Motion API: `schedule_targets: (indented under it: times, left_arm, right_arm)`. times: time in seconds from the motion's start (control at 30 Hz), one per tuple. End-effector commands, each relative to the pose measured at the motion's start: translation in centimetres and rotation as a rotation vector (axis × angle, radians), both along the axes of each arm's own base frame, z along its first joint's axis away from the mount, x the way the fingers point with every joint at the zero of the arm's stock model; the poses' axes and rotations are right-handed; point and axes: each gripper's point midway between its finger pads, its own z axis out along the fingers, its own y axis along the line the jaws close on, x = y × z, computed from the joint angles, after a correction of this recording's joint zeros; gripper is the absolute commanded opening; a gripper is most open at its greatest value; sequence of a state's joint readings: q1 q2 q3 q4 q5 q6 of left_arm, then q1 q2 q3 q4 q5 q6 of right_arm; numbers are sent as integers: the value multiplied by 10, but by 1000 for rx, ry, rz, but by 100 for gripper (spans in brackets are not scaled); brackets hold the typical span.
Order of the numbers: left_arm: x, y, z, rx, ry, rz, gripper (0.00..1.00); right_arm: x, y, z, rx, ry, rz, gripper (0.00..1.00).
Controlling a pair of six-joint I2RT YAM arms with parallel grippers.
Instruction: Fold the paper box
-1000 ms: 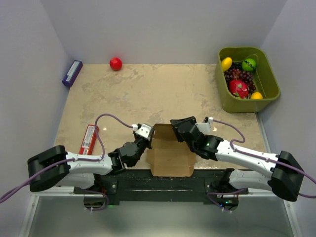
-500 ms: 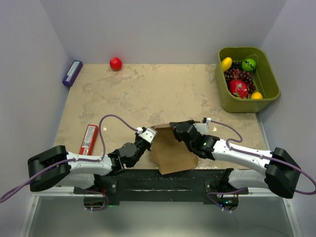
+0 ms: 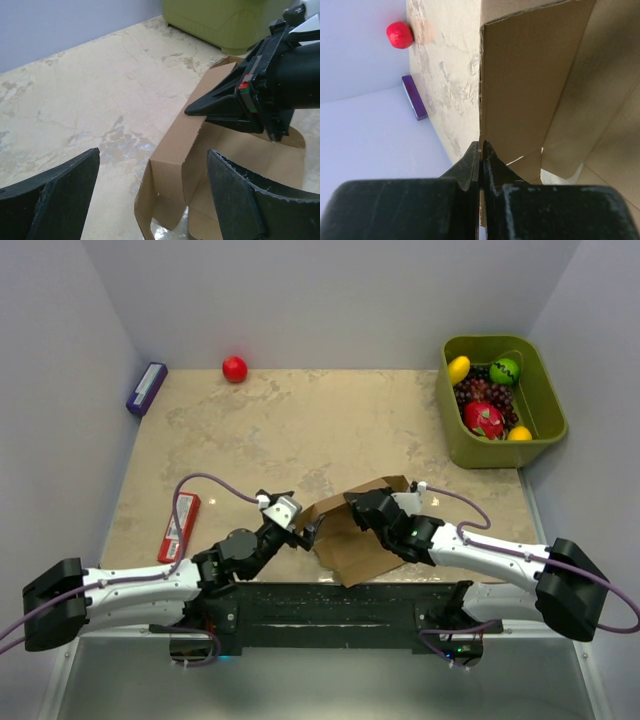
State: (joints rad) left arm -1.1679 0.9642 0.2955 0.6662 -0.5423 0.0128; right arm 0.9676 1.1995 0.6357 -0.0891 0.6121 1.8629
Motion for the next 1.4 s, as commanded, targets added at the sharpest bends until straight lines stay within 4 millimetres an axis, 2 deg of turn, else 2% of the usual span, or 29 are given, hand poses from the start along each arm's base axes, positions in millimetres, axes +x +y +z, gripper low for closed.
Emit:
schedule_targets:
  times: [0.0,0.03,0.2,0.33,0.43,0.47,0.57,0.7,0.8,0.93,1.07,1.17,1.37]
  left_arm:
    - [-16,-11,10,-58,80,-93,92]
    - [-22,-15,9,-85,113,-126,91]
    - [-36,-24,-26,-66,275,-166,87]
    - [-49,-44,-40,-125,406,-226,82]
    - [-51,-56,-50,-142,444,-251,78]
    - [-50,-59,-48,-157,442,-253,77]
    - [-42,-58,-59,-149,460,-195,75]
    - [-20,-41,-76,-152,504,-105,70]
    - [-5,-24,-82,-181,524,-69,70]
    - [6,-20,-84,-159,512,-53,69]
    - [19,-17,-95,-140,537,-5,69]
    - [29,-12,-110,-117,567,63,64]
    - [26,-14,-135,-99,661,85,59]
  right_arm:
    - [3,-13,5,2,-28,-63,0]
    - [3,-13,5,2,-28,-63,0]
    - [5,-12,8,-6,-30,-66,0]
    - [5,-12,9,-14,-28,-68,0]
    - [6,-12,9,-11,-21,-76,0]
    - [6,-12,7,-5,-9,-85,0]
    - [5,-13,6,21,11,-104,0]
    - [6,-17,17,29,4,-129,0]
    - [7,-22,26,34,-10,-148,0]
    - [6,-24,27,51,-12,-158,0]
    - [6,-21,26,52,-7,-148,0]
    - [5,-18,24,62,1,-138,0]
    - [4,-15,23,68,7,-127,0]
